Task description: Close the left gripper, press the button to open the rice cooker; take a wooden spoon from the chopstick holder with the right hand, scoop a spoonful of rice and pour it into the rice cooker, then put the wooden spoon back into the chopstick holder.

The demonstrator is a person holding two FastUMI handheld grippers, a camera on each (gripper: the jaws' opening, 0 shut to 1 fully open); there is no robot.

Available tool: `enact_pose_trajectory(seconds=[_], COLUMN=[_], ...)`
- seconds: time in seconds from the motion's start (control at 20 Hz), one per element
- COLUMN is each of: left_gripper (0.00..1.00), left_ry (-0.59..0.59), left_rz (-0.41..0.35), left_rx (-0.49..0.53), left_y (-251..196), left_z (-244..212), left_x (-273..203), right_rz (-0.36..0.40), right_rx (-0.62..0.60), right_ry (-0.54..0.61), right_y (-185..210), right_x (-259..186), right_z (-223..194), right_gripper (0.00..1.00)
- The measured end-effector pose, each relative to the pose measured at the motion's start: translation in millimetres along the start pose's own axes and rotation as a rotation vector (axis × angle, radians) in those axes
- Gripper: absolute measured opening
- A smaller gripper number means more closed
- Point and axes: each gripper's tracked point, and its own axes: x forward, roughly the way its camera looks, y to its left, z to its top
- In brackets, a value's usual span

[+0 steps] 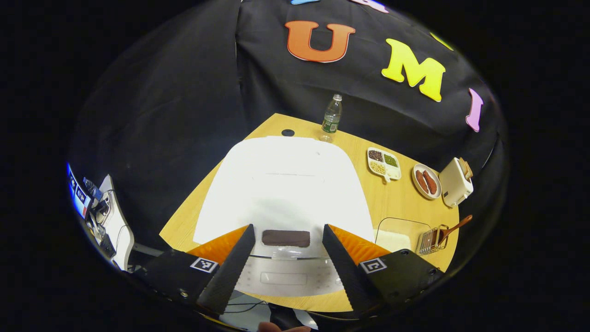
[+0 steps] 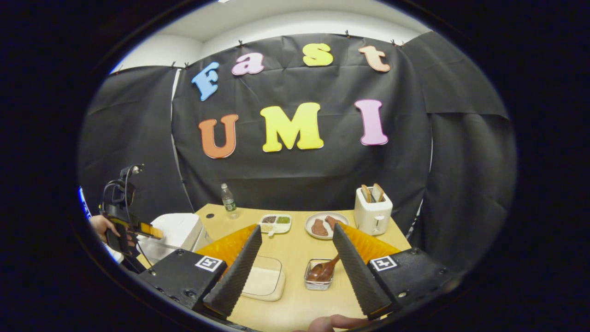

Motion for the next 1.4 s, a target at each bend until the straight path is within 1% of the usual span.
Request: enact_pose_trajectory(seconds=[0.25,0.45,0.55,0.7,0.8,0.95,1.05,1.1,1.25,1.35,1.4], left_gripper=[0.97,0.98,0.99,1.0,1.0,0.99,0.97,0.97,0.95,0.93,0.93], left_ry=[0.013,0.003,-0.014,-0.053,-0.074,-0.162,-0.185,-0.197,-0.318,-0.432,-0.489], left_rz=[0.029,0.038,0.041,0.048,0.048,0.074,0.084,0.075,0.032,-0.02,-0.034], left_rx=[0.032,0.013,0.023,0.057,0.042,0.002,-0.033,-0.059,-0.087,-0.069,-0.048], left_y=[0.2,1.6,1.6,0.1,0.7,4.9,5.2,2.6,-6.2,-19.3,-23.3], left_z=[-13.1,-14.2,-16.3,-18.5,-15.8,-5.6,-4.1,0.2,28.5,52.7,60.7], left_x=[11.0,12.1,13.5,13.3,13.5,12.9,8.4,4.6,-28.1,-64.4,-86.9], right_rz=[0.008,0.006,0.005,0.03,0.059,0.097,0.105,0.1,0.073,0.057,0.054], right_rx=[0.029,0.043,0.037,0.024,0.043,0.073,0.079,0.076,0.065,0.05,0.041], right_ry=[0.016,0.034,0.028,0.018,0.027,0.03,0.028,0.024,-0.015,-0.045,-0.062], right_y=[1.5,-2.8,-5.2,0.2,5.5,9.5,6.4,3.1,-5.7,-5.8,-3.0], right_x=[-3.0,-0.8,2.0,9.1,13.5,19.4,23.0,23.2,18.8,10.6,3.4], right_z=[-4.8,-13.6,-14.8,-18.5,-23.8,-27.1,-27.6,-25.9,-11.9,0.6,8.1], right_gripper=[0.99,1.0,1.0,1.0,1.0,1.0,1.0,1.0,1.0,1.0,1.0])
